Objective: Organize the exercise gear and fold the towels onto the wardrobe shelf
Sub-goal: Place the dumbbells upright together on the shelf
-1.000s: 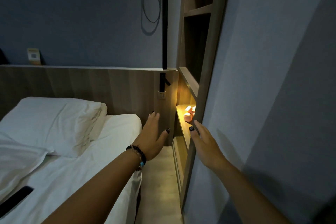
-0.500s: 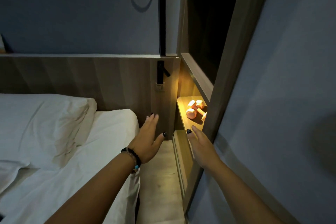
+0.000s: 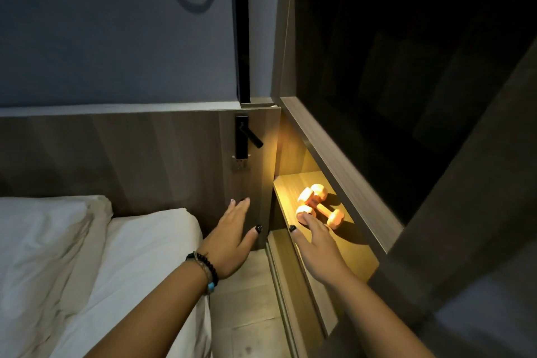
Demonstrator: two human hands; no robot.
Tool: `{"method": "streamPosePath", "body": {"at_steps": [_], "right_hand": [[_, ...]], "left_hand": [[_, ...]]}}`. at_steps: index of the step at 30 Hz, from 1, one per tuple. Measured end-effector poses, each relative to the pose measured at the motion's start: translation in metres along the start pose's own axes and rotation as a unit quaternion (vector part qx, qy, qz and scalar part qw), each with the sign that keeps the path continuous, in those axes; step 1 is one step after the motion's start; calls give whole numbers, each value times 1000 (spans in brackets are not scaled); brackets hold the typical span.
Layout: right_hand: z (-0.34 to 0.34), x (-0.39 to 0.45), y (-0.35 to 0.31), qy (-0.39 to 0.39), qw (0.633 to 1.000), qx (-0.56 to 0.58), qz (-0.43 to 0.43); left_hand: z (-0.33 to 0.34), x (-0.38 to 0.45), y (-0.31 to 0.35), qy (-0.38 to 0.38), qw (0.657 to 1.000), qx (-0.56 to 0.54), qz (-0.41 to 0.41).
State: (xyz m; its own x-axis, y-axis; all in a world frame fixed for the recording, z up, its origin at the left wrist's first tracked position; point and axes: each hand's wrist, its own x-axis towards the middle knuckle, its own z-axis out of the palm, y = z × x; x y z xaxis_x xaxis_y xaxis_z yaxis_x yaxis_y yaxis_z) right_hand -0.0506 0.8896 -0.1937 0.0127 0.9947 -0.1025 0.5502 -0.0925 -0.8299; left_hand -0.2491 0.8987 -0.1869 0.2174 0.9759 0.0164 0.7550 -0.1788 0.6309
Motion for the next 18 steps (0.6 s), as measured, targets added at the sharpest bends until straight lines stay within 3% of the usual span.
{"method": "streamPosePath", "body": {"at_steps": [18], "right_hand": [[17, 194, 45, 45, 995, -11, 88]], "left_hand": [[43, 249, -30, -123, 990, -13, 71]]}}
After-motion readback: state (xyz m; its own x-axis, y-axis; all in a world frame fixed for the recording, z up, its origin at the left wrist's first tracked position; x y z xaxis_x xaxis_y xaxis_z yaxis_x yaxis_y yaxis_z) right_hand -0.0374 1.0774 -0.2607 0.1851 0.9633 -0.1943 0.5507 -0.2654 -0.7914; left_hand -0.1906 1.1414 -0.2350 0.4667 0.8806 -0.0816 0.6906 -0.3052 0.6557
